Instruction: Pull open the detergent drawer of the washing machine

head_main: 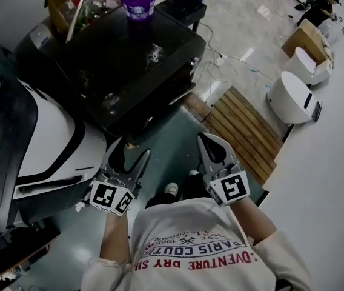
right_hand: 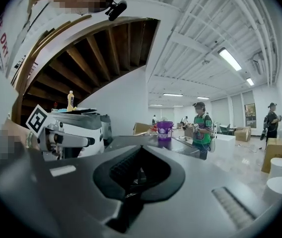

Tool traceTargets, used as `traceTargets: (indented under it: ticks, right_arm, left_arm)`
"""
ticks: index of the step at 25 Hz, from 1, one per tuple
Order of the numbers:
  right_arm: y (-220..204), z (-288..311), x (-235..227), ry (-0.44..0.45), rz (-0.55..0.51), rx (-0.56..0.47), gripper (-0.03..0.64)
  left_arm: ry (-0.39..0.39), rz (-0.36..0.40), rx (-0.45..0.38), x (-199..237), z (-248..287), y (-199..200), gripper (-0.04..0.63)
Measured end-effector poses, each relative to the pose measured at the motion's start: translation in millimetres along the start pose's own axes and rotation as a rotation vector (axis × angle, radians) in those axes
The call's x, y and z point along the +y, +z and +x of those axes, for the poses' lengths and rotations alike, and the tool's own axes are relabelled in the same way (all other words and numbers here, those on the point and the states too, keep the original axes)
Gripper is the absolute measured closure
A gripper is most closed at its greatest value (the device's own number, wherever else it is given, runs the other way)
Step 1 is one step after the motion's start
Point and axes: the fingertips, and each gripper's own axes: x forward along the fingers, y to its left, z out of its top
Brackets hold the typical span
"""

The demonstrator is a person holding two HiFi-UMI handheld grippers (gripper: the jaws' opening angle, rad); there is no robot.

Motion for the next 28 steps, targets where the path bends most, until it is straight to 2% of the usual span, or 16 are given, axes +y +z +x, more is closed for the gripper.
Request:
traceTargets:
  ticks: [3,6,11,16,18,22,24,28]
  right_arm:
    - [-4,37,-4,0.082,-0.011,0.002,0.618]
    - [-14,73,-8,0.188,-0.035,0.009,0.618]
    - [-32,123,-2,0.431,-0.054,0.040,0.618]
    - [-65,152,-3,0.633,-0.068,0.095,0.618]
    - [-81,161,-6,0.673,-0.079,0.122,0.618]
    - [-110,181,-8,0.737,-0.122,0.145,0.618]
    - [-124,189,-5,0.763,-0.124,0.152,0.618]
    - [-147,198,3,0.807,-0.124,0.181,0.618]
  left_arm:
    - [0.070,-0.090,-0.045,17,9,-5,0.276]
    - [0.146,-0.243,-0.105,36,18,-15,0.276]
    - [0.266,-0.515,-0.273,69,31,-33,0.276]
    - [0.388,-0.705,-0.419,89,44,-77,0.276]
    - [0.395,-0.802,-0.500,96,51,-95,0.275]
    - [0.340,-1.008,-0.760,117,63,-118,0.243]
    - [0.349,-1.057,-0.844,131,64,-133,0.239]
    - [0.392,-1.047,-0.880,153,70,-163,0.238]
